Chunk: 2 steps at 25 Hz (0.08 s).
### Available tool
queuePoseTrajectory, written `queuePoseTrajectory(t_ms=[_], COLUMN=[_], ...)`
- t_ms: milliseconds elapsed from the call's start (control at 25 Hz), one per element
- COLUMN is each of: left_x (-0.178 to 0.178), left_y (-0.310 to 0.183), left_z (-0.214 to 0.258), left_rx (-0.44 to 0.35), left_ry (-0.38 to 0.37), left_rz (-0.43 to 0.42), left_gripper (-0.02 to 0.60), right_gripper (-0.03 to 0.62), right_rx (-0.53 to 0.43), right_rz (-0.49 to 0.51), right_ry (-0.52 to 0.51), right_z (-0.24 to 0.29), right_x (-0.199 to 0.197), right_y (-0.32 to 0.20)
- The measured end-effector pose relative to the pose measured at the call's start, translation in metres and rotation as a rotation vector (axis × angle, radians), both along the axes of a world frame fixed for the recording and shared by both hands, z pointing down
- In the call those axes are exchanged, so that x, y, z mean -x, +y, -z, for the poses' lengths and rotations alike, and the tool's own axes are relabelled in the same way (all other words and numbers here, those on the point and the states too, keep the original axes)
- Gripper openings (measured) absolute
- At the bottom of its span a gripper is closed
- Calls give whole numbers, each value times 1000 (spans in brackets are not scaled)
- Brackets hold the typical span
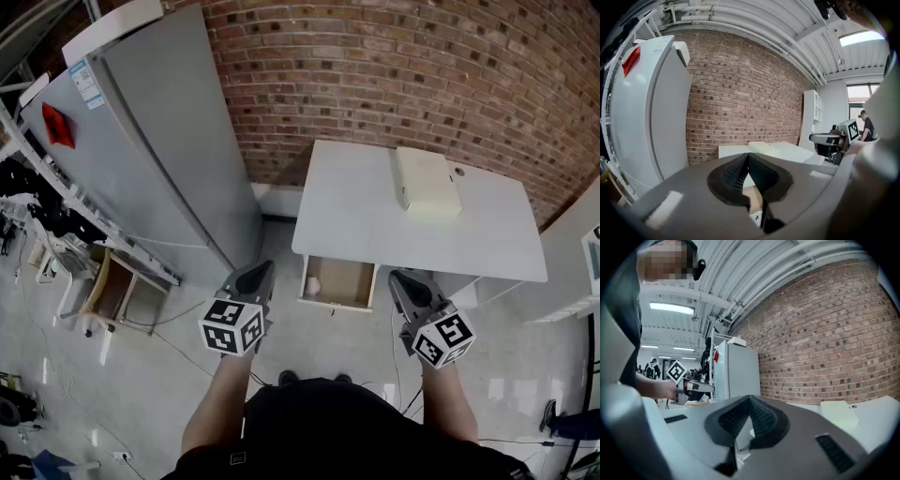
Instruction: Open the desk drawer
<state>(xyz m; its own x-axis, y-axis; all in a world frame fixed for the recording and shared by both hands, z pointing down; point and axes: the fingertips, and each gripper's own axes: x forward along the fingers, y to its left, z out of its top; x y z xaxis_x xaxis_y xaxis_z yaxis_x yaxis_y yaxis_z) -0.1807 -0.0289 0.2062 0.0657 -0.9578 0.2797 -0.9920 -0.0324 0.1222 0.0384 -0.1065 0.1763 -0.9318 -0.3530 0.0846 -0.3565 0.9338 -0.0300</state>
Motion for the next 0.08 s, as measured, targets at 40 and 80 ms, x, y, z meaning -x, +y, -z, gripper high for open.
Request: queuePoseTrajectory(t_ms=[40,80], left_x=[1,1], left_y=[-1,-2], left_z=[-1,-2], left_rx=[1,3], left_ry=[1,2], left_rz=[0,-1], left_gripper=[11,11], right_gripper=[12,12], right_rx=[0,0], right_rz=[-1,-3], right_ry=[1,1], right_z=[-1,-1], right_x=[0,0], right_y=[-1,-3])
